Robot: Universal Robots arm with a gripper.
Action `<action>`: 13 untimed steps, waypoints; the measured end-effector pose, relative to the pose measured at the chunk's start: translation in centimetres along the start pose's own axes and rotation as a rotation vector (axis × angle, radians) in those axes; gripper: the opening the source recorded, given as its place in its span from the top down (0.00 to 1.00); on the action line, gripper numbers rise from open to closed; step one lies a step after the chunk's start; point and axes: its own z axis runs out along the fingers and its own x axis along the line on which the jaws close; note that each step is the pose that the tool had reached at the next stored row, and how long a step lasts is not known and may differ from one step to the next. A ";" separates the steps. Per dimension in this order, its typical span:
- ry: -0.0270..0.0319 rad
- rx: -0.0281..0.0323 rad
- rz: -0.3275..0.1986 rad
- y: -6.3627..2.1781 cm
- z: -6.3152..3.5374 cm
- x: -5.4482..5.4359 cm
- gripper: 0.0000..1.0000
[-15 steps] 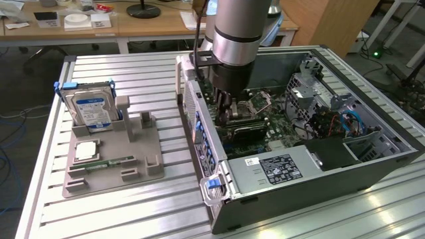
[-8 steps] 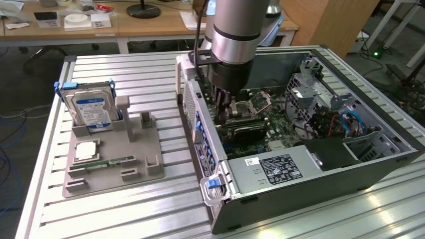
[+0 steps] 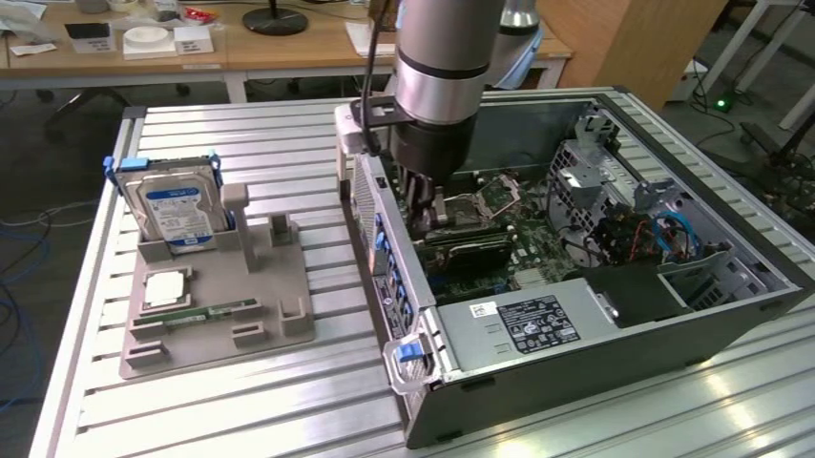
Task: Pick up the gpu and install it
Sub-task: 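Press down on the gpu until it lock into place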
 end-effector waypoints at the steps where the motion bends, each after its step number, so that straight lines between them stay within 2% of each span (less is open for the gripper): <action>1: 0.0001 0.0001 0.000 0.16 -0.01 0.1 0.90; 6: -0.0001 0.0006 -0.001 0.74 0.08 0.4 0.90; 10: 0.0000 0.0003 0.000 0.65 0.71 0.5 0.90; 13: 0.0002 0.0004 0.000 0.46 0.66 0.5 0.90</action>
